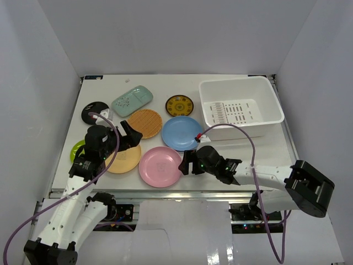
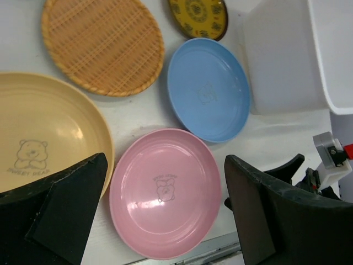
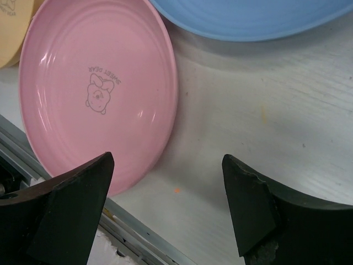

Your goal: Place the plates into the plastic bin on the countertop

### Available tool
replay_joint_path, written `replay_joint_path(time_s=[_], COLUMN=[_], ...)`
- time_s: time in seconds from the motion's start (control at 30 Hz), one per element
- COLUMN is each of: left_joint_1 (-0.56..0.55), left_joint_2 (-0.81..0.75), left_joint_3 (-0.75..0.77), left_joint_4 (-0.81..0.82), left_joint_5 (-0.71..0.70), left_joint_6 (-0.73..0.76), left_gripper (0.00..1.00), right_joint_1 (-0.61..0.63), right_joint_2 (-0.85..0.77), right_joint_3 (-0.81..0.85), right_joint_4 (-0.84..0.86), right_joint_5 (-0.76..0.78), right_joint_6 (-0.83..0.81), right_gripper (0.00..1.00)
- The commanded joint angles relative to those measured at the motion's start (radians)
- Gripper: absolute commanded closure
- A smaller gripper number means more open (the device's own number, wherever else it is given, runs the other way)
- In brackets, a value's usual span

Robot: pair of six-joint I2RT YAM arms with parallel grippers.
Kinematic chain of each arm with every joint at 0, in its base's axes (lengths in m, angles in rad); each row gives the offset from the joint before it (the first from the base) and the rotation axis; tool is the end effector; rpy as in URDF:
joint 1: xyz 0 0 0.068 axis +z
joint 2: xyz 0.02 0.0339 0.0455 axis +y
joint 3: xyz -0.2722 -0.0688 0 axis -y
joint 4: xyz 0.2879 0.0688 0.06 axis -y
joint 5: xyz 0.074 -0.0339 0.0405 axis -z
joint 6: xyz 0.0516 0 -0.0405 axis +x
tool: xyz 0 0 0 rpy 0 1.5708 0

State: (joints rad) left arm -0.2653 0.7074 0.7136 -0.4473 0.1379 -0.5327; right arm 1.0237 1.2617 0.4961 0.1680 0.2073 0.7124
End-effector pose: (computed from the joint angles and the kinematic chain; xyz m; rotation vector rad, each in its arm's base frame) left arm 0.2044 -0.0629 0.2988 -0.1857 2.0591 -0.6400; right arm 0.1595 0.2415 0.1465 -0.2270 2.2472 0.7588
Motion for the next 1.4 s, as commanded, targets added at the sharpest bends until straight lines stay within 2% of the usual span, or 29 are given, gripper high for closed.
replay_joint_path(time_s=[0.0,0.13,0.2,0.23,0.37,0.47,0.5,0.57,0.6,0.7,0.8,0.97,1.1,1.23,1.37], left_joint_1=[0.003,0.003,0.003,0.003,0.003,0.003,0.003,0.003,0.003,0.003,0.001,-0.002,-0.008,-0.035,-0.104], left_joint_2=[-0.009,-0.003,0.006,0.027,0.108,0.17,0.187,0.234,0.25,0.312,0.366,0.448,0.503,0.555,0.616], left_joint_3=[0.041,0.073,0.083,0.084,0.101,0.092,0.09,0.086,0.084,0.102,0.116,0.133,0.141,0.153,0.167], left_joint_4=[-0.189,-0.294,-0.307,-0.32,-0.352,-0.352,-0.35,-0.338,-0.332,-0.318,-0.303,-0.277,-0.263,-0.257,-0.268], left_joint_5=[-0.122,-0.116,-0.097,-0.081,-0.032,0.0,0.011,0.035,0.042,0.042,0.028,-0.004,-0.049,-0.105,-0.178], left_joint_6=[-0.052,-0.067,-0.072,-0.069,-0.033,-0.012,-0.007,0.0,0.002,0.01,0.023,0.04,0.065,0.088,0.108], left_gripper=[0.02,0.03,0.06,0.1,0.19,0.23,0.25,0.29,0.31,0.33,0.36,0.4,0.45,0.48,0.48], right_joint_1=[0.012,0.021,0.022,0.022,0.022,0.024,0.026,0.032,0.035,0.045,0.045,0.026,-0.126,-0.426,-0.649], right_joint_2=[0.05,0.141,0.177,0.197,0.222,0.229,0.228,0.217,0.185,0.06,-0.089,-0.312,-0.328,-0.288,-0.162], right_joint_3=[0.065,0.09,0.122,0.127,0.117,0.107,0.099,0.093,0.087,0.042,0.041,0.229,0.407,0.538,0.643], right_joint_4=[0.077,0.108,0.085,0.077,0.077,0.079,0.082,0.071,0.064,0.041,-0.019,-0.159,-0.212,-0.22,-0.258], right_joint_5=[0.005,-0.005,0.004,0.012,0.044,0.043,0.043,0.043,0.049,0.063,0.043,0.205,0.228,0.202,0.19], right_joint_6=[0.016,0.012,0.006,0.005,0.001,0.002,0.002,-0.008,-0.01,-0.011,-0.06,-0.221,-0.364,-0.439,-0.478], right_gripper=[0.15,0.28,0.3,0.37,0.47,0.62,0.72,0.8,0.87,0.92,0.92,0.92,0.92,0.92,0.92])
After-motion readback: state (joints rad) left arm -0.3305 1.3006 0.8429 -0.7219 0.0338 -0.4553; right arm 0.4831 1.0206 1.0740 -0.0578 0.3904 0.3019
